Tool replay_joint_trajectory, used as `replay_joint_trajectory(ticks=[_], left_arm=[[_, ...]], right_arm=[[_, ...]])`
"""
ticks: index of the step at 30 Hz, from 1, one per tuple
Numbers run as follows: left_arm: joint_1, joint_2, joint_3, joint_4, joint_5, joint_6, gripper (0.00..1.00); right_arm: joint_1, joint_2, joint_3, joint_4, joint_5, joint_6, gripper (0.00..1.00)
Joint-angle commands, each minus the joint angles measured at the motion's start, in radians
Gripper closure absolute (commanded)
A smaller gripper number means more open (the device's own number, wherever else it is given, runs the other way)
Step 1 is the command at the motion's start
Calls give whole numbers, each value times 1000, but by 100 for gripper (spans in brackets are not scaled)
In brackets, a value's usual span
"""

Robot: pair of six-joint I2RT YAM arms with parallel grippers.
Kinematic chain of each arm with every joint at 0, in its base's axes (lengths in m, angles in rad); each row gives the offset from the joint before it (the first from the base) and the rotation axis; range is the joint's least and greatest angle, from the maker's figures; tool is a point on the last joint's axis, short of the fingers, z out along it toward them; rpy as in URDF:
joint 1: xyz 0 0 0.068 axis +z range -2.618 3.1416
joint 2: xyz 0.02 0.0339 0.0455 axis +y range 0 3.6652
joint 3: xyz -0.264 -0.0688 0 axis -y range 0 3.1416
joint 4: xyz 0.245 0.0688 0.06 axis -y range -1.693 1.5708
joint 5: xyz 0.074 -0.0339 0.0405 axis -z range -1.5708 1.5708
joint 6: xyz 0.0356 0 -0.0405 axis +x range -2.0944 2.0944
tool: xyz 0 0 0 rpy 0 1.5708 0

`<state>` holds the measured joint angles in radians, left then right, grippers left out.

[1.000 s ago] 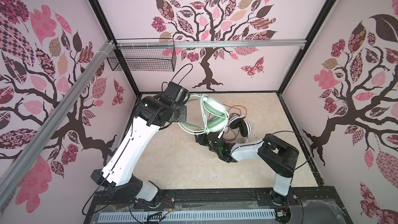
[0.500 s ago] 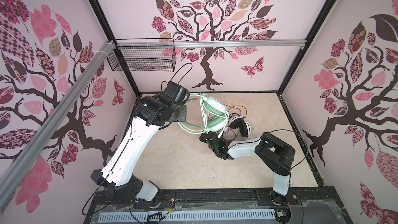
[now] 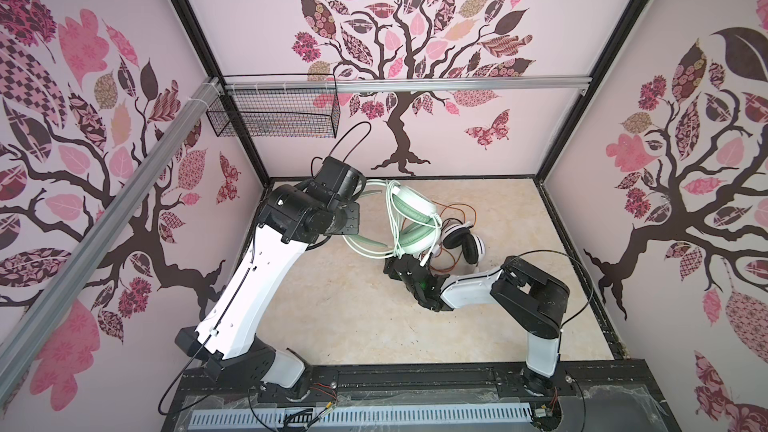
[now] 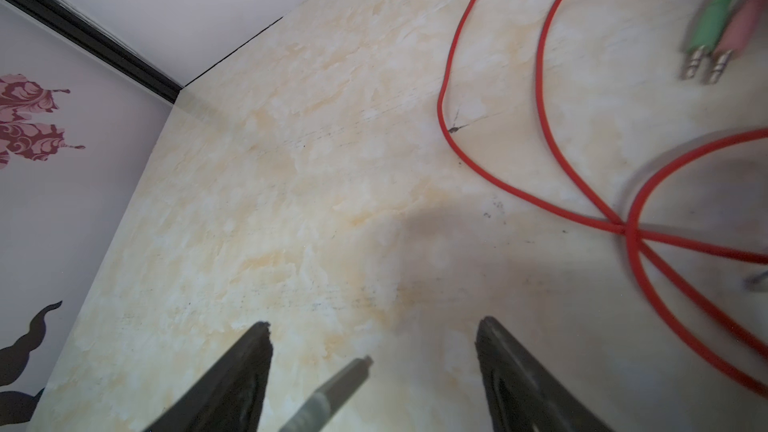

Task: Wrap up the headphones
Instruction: 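Grasp the mint-green cable near its plug with the right gripper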

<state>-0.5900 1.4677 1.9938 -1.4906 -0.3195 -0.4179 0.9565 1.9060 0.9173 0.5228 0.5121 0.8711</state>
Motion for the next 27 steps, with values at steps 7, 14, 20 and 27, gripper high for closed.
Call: replay_joint_trajectory(ticks=[7, 14, 20, 27], left_arm=[[-3, -26, 71, 41, 17, -29, 100], [-3, -31, 75, 38, 15, -31, 100], [-2, -21, 76, 40, -20, -29, 100], [30, 8, 80, 61, -16, -18, 100]], right_arm=[[-37, 52, 10, 107, -22, -116, 92], [-40, 20, -51, 147, -79, -148, 100], [-40, -60, -122, 48, -294, -216, 100], [17, -193, -253, -104, -403, -253, 100]])
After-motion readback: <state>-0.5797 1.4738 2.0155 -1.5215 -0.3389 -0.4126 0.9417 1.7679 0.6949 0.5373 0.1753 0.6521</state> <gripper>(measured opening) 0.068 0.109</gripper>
